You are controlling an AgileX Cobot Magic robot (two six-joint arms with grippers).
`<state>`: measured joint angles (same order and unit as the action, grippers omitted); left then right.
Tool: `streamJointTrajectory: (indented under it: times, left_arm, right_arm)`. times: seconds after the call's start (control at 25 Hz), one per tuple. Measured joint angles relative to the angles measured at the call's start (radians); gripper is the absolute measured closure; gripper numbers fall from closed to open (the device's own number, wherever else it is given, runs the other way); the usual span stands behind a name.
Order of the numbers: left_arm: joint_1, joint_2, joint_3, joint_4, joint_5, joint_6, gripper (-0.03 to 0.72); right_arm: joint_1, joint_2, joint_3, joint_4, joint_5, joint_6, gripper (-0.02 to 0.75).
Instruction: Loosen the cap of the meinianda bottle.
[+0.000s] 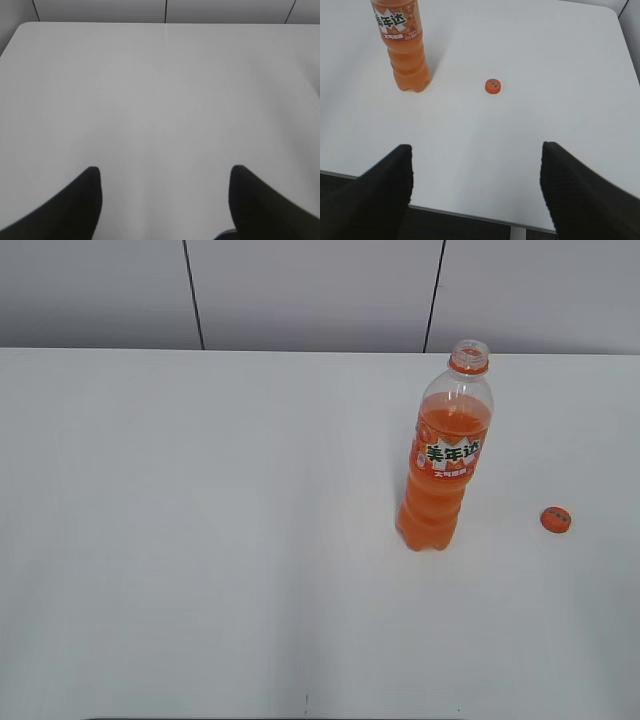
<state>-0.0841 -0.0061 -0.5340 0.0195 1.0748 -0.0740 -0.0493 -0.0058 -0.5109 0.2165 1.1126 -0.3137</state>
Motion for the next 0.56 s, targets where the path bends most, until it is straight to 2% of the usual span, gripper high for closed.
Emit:
streamJointTrajectory:
  times: [0.56]
  left_arm:
    - [0.0, 0.0, 0.0, -0.001, 0.0, 0.001, 0.2]
  right_arm:
    - [0.0, 0.0, 0.0, 0.0, 0.0, 0.001, 0.143]
